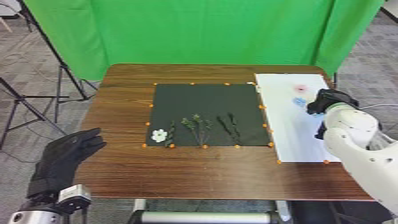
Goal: Arrange flowers
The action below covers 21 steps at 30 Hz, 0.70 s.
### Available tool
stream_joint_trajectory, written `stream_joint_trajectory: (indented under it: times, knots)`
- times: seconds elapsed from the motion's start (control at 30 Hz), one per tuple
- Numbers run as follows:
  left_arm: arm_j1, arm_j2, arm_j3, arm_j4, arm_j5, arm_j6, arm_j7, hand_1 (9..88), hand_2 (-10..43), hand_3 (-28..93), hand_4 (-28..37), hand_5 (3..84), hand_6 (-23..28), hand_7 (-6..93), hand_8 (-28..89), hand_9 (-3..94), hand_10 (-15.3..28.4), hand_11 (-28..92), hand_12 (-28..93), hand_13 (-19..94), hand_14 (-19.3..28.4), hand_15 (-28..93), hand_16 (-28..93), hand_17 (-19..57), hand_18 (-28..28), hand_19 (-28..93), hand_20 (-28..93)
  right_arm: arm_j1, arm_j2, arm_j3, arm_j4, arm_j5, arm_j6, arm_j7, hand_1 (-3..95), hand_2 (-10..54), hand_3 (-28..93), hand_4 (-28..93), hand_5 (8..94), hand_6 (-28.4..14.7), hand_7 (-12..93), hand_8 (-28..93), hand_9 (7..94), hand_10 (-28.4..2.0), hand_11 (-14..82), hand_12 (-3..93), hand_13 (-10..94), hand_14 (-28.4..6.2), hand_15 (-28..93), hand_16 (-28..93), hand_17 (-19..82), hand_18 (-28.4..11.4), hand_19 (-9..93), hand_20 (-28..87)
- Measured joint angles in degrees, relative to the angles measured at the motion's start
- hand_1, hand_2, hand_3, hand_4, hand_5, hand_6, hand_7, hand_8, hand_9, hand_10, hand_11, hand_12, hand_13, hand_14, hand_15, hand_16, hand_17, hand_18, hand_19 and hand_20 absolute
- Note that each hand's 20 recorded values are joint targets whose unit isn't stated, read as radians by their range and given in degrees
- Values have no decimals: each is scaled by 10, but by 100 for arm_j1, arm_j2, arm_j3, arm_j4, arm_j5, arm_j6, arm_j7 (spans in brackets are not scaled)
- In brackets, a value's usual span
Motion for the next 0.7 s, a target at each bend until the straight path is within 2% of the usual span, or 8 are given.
stream_joint_trajectory:
  times: [0.23, 0.47, 0.5, 0.7]
  knots:
    - [-26, -28, 7, 5, 8, -19, -20, 276, 75, 806, -183, 512, 161, 180, -97, 420, 234, 430, 103, 286, 278, 627, -133, -94, 208, 584, 165, 10, -111, 54, 112, 134, -116, 88, 320, -20, 821, -264, 561, -72, 198, -122, 575, -182, 251, 175, 602, -139, 785, 172, 270, -255, 839, -13]
    - [-55, -51, 13, 8, 21, -39, -59, 275, 76, 806, -183, 512, 161, 180, -97, 420, 234, 430, 103, 286, 279, 627, -133, -94, 208, 583, 165, -26, -138, 23, 159, 56, -80, 122, 390, -26, 820, -277, 623, -50, 242, -112, 662, -154, 344, 194, 654, -114, 773, 187, 289, -224, 850, -3]
    - [-55, -55, 13, 8, 21, -41, -64, 275, 75, 806, -182, 512, 161, 180, -97, 420, 234, 430, 103, 286, 278, 627, -133, -94, 208, 583, 165, -27, -138, 6, 168, 23, -46, 122, 431, -45, 792, -281, 644, -45, 269, -37, 699, -135, 337, 244, 671, -105, 769, 194, 301, -215, 857, -6]
    - [-60, -78, 16, 12, 28, -54, -79, 275, 75, 807, -182, 512, 161, 180, -97, 420, 234, 429, 102, 285, 280, 627, -133, -94, 208, 584, 166, -37, -118, -185, 257, -219, 602, 123, 527, -61, 753, -282, 715, -14, 349, -3, 810, -86, 308, 366, 740, -73, 746, 224, 341, -195, 883, -17]
